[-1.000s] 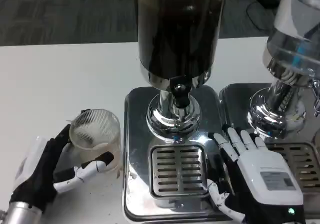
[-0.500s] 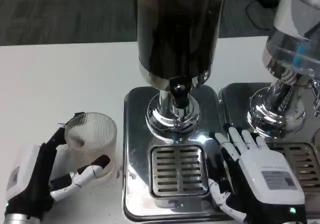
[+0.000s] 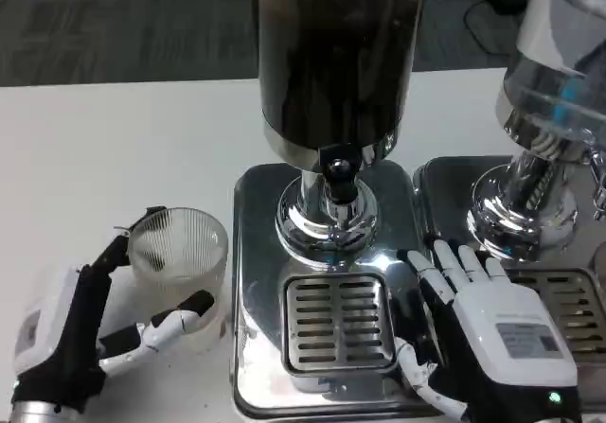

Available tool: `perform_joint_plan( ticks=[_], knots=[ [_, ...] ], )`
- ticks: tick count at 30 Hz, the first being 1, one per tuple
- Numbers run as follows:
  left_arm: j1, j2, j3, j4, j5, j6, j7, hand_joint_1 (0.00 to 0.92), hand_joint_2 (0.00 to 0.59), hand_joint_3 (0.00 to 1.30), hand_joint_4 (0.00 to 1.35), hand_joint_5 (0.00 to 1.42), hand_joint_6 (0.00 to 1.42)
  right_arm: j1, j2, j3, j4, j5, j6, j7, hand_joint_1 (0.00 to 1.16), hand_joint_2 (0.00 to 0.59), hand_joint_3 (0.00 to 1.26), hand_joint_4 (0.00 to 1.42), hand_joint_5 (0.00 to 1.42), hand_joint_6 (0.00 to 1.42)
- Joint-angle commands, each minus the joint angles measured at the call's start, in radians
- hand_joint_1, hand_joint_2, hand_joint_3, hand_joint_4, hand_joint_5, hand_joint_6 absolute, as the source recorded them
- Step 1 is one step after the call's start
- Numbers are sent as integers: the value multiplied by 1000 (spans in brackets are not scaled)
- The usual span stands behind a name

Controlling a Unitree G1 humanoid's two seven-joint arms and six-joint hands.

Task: Grasp the cup under the faucet to collect the drink, then remove the cup.

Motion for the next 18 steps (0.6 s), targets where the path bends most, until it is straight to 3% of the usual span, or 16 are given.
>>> perform_joint_plan(
  ticks=[1,6,10,18],
  knots=[
    [-19,0,-4,-6,-7,-13,12,532,156,262,260,496,383,-1,1,-4,0,8,3,-6,363,522,115,0,0,0],
    [-20,1,-4,-6,-6,-20,14,537,162,265,268,507,394,-3,1,-1,-1,4,3,-3,359,518,115,0,0,0],
    [-17,0,-4,-10,-6,-20,14,574,192,318,331,592,545,-1,3,-3,-1,9,4,-1,357,516,115,0,0,0],
    [-14,-1,-5,-15,-3,-21,19,566,192,322,344,606,567,2,2,-3,-4,7,4,-1,354,515,115,0,0,0]
  ],
)
